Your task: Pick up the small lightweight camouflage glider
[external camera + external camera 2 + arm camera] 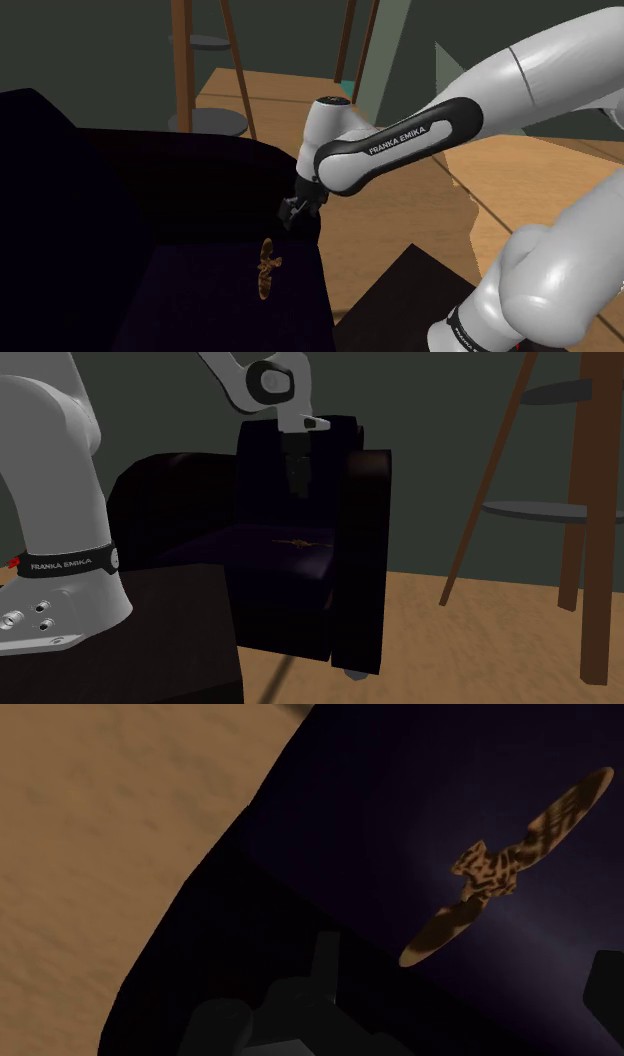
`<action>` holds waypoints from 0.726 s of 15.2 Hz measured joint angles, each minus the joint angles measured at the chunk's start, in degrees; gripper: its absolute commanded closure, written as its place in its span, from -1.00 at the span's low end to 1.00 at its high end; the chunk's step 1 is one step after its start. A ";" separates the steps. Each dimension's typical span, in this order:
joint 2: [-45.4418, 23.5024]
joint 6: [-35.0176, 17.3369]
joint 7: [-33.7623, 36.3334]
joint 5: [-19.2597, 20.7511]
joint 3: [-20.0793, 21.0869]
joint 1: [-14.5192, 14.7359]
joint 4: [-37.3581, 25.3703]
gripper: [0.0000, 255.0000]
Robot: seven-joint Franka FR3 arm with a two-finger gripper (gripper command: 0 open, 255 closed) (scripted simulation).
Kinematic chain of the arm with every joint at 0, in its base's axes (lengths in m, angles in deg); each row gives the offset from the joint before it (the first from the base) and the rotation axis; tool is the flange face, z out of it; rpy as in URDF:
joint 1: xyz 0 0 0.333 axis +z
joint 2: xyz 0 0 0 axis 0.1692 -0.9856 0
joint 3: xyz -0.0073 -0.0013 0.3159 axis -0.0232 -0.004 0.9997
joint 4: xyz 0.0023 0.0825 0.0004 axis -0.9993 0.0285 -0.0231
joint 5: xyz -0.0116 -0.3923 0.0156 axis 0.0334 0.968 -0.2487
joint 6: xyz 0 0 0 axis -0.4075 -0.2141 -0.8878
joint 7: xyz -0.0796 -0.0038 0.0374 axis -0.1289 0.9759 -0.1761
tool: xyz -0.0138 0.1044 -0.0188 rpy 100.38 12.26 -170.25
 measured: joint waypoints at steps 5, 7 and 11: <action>-11.74 -6.29 4.49 2.55 1.81 1.39 -4.34 -1.00; -16.40 -8.28 5.79 3.82 1.85 1.92 -6.49 -1.00; -25.32 -11.14 9.10 6.41 1.55 4.03 -11.63 -1.00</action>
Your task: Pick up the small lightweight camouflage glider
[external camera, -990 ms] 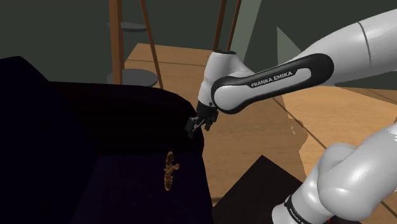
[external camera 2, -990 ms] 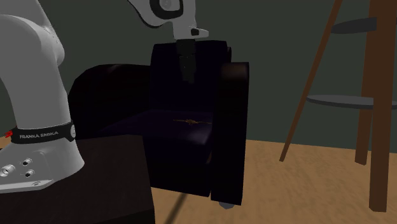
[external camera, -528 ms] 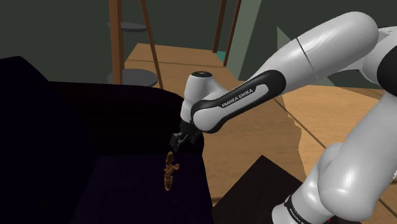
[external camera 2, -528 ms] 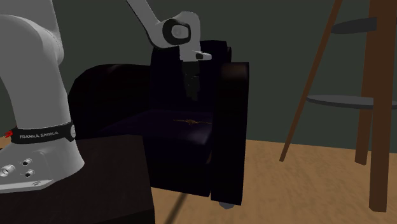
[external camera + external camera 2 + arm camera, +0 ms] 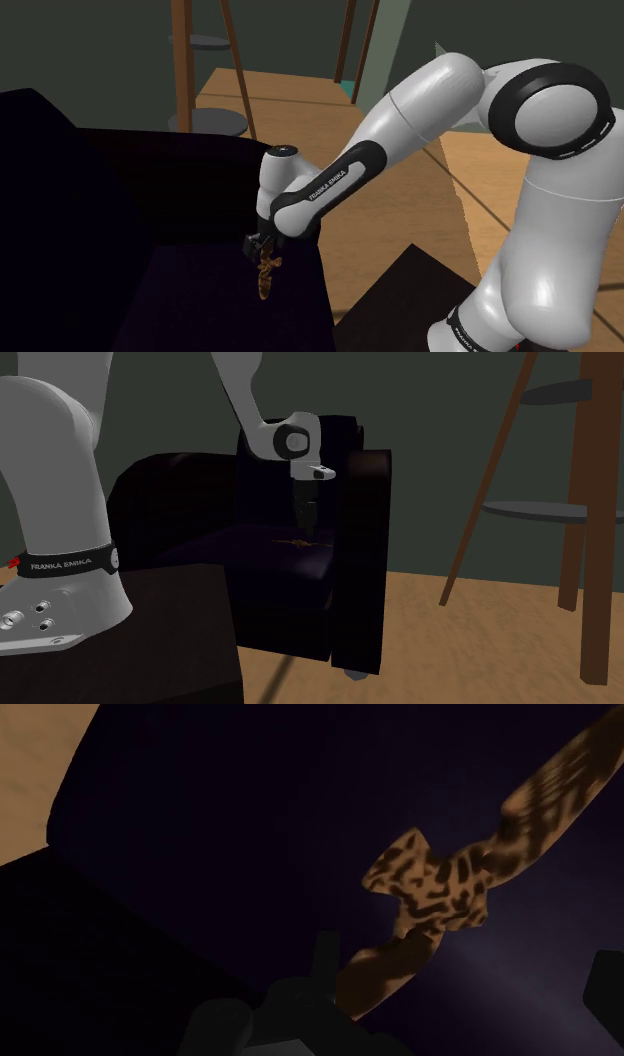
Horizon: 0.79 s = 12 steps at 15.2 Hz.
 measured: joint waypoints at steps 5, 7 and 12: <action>-4.36 -2.97 1.03 1.21 -0.66 0.94 -1.14 -1.00; -5.70 -3.94 1.36 1.60 -0.93 1.27 -1.52 -1.00; -6.66 -4.96 1.41 1.91 -1.25 1.35 -1.47 1.00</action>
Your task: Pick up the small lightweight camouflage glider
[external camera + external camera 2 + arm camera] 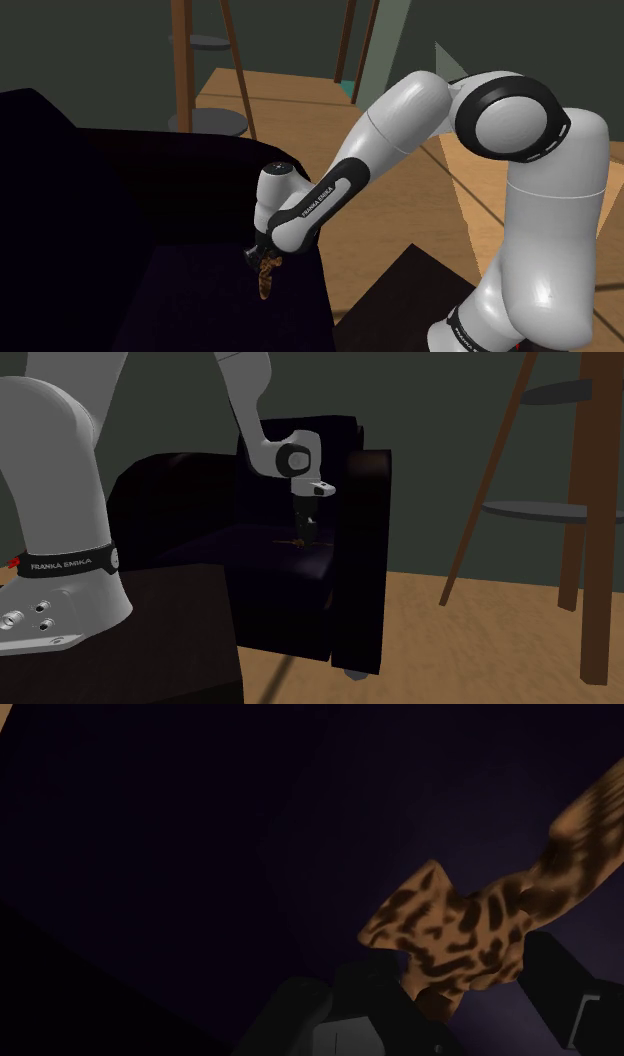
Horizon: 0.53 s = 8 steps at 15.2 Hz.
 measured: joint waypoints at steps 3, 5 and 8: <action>0.00 0.00 -0.02 0.00 0.01 -0.01 0.00 1.00; -0.02 0.05 0.02 0.02 -0.01 0.02 -0.04 1.00; 0.29 0.26 -0.03 -0.10 0.10 -0.03 0.02 1.00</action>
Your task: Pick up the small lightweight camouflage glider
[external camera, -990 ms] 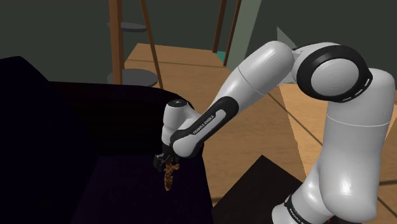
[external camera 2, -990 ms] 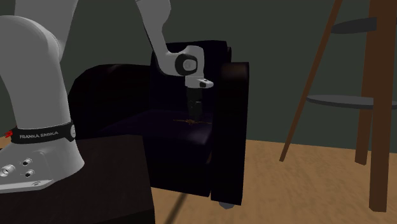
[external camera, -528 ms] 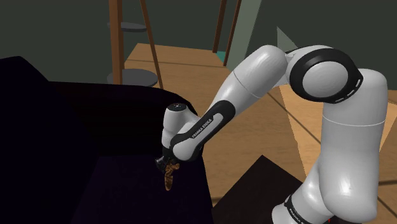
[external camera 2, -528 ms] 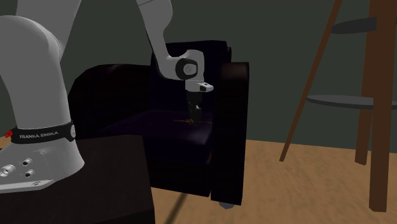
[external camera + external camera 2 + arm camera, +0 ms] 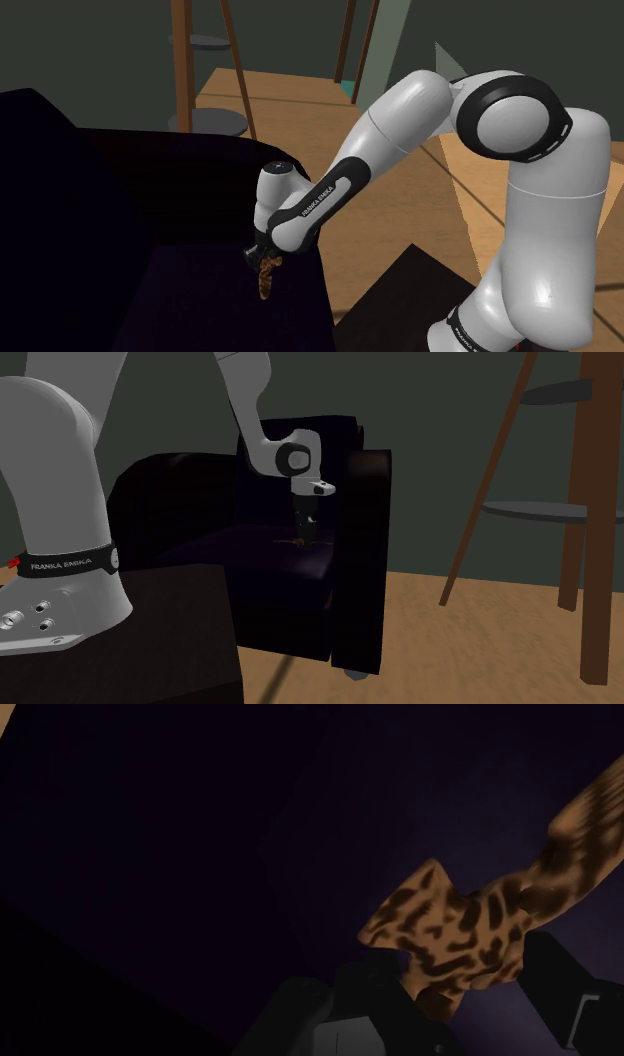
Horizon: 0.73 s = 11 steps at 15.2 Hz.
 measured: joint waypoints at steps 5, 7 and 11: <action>3.18 2.74 -0.49 -0.92 0.75 -0.56 0.40 1.00; 4.33 4.03 -0.59 -1.25 0.99 -0.68 0.24 1.00; 6.95 6.75 -1.05 -2.06 1.47 -1.11 0.09 1.00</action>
